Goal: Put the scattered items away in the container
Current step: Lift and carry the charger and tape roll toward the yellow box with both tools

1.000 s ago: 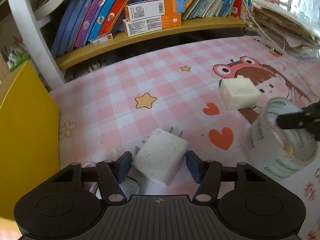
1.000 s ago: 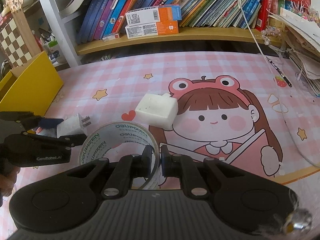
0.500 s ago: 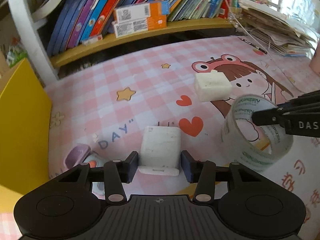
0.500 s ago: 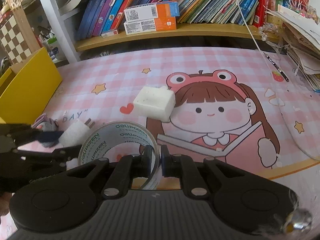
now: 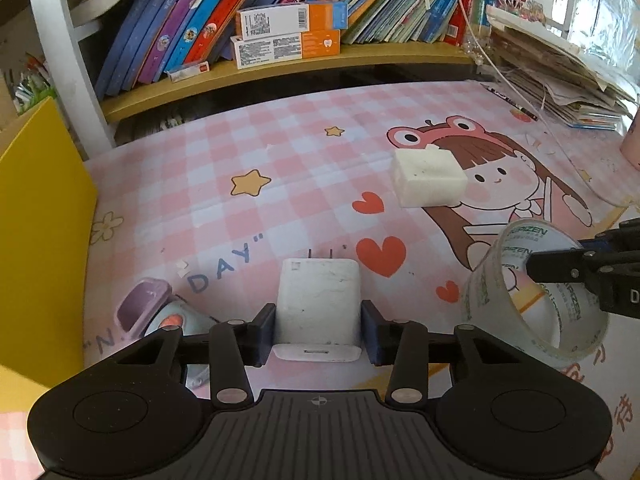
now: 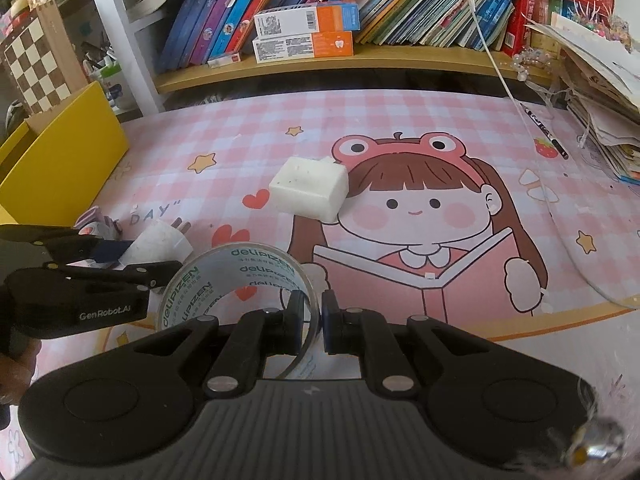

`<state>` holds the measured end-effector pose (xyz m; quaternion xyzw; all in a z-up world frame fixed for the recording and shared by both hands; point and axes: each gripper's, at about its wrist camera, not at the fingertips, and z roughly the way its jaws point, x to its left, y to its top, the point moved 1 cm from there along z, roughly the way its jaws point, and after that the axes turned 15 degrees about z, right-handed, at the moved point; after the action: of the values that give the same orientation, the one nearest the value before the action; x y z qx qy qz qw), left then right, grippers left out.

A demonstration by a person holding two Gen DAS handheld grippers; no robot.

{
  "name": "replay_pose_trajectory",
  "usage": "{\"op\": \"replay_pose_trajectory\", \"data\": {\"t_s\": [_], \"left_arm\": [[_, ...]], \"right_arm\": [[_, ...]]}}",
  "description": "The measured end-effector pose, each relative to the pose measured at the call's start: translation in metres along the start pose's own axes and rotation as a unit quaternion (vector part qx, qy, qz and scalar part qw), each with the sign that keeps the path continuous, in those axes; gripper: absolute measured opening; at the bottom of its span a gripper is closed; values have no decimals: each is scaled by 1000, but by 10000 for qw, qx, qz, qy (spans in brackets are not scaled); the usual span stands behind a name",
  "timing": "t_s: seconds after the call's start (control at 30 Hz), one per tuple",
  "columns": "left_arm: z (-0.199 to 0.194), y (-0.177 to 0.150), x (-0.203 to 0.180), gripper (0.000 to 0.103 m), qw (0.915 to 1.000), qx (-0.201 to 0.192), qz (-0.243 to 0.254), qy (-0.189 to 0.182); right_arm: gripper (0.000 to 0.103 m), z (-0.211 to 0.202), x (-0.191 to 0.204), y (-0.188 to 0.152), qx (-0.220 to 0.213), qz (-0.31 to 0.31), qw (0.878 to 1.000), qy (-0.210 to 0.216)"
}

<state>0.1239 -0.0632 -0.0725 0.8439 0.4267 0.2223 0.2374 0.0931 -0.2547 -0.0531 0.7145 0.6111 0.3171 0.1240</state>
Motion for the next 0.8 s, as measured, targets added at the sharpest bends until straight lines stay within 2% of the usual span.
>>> {"op": "replay_pose_trajectory", "data": {"t_s": [0.8], "left_arm": [[-71, -26, -17, 42, 9980, -479, -225, 340]], "right_arm": [[9, -16, 11, -12, -11, -256, 9993, 275]]}}
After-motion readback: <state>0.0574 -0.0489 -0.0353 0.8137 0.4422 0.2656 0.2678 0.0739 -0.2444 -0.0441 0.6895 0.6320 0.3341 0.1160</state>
